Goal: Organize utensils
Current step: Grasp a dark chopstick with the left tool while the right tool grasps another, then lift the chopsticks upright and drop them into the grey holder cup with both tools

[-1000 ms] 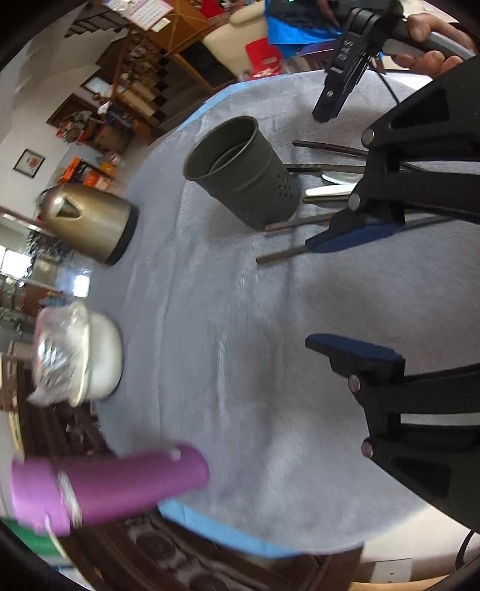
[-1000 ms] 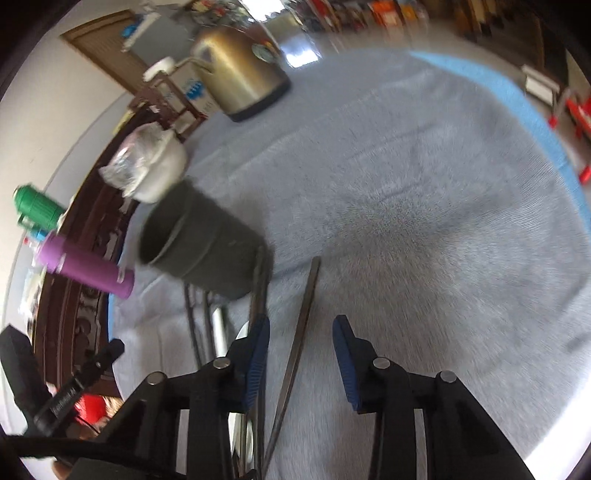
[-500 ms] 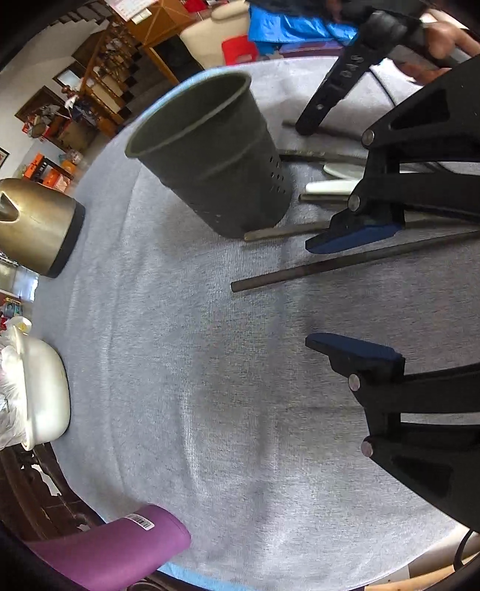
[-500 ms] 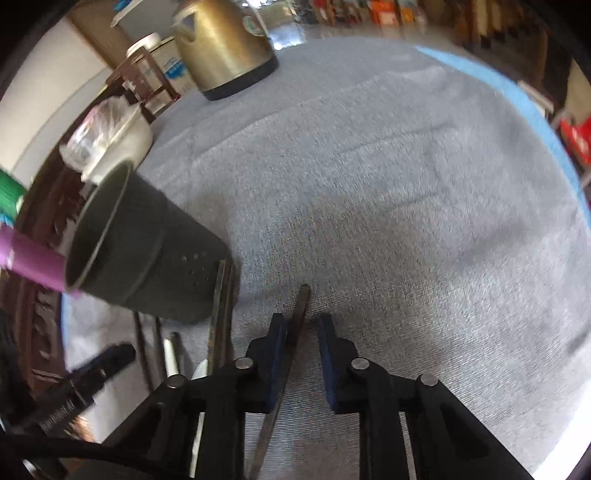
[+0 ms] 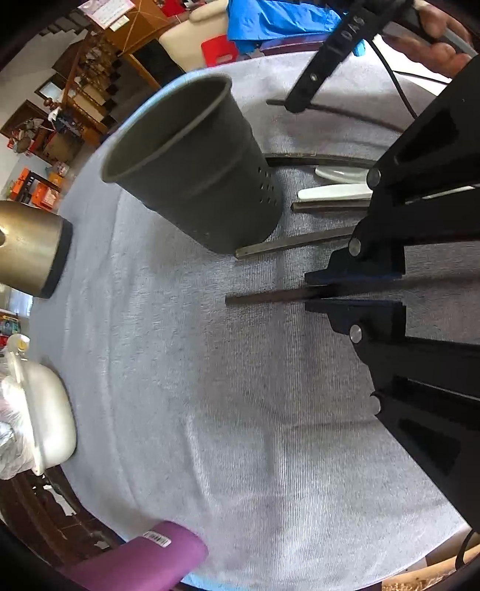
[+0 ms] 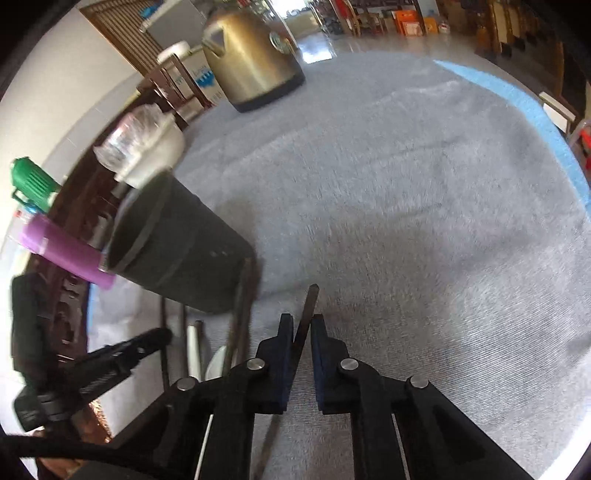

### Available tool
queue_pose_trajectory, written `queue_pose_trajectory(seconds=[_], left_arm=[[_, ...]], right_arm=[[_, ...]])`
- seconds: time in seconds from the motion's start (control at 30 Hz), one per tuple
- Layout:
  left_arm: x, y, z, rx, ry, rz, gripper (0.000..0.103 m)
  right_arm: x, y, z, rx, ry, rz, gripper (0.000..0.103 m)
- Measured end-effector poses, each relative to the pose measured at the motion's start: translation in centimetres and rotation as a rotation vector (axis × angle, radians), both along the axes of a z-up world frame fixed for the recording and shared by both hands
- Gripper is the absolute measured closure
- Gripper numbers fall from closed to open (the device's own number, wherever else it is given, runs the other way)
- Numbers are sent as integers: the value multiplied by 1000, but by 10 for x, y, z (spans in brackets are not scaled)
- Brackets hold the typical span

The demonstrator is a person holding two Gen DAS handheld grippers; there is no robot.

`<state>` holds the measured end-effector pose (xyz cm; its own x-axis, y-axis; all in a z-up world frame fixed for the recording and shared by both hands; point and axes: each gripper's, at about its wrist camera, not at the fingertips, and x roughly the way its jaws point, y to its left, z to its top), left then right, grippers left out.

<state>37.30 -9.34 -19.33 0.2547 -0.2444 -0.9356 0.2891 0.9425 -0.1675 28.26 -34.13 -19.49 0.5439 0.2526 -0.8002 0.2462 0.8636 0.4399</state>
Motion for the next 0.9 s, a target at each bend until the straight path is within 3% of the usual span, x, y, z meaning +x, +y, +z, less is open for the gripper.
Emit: queue_pose_trajectory(seconds=[0.27,0.53,0.63,0.77,0.83,0.9], left_arm=[[0,22,81,-86,-193,-3,96],[-23,29,171,-200,-415,-30,96],[-23,24,183,-210,-463,-49,96],[-52,8,184,-222,-493,-61,96],[-65,9,188,-224,-502,-65,97],[-79,12,195,-231,-504,-69,97]], right_arm=[[-25,-14,43,30,-121,-10,97],[-44,-13,125,-16,-340,-44,97],[-46,-8,149,-63,-395,-47,97],[-28,-10,133,-69,-270,-40,94],[-14,-10,106,-76,-139,-13,83],[-3,-9,73,-59,-32,3,54]])
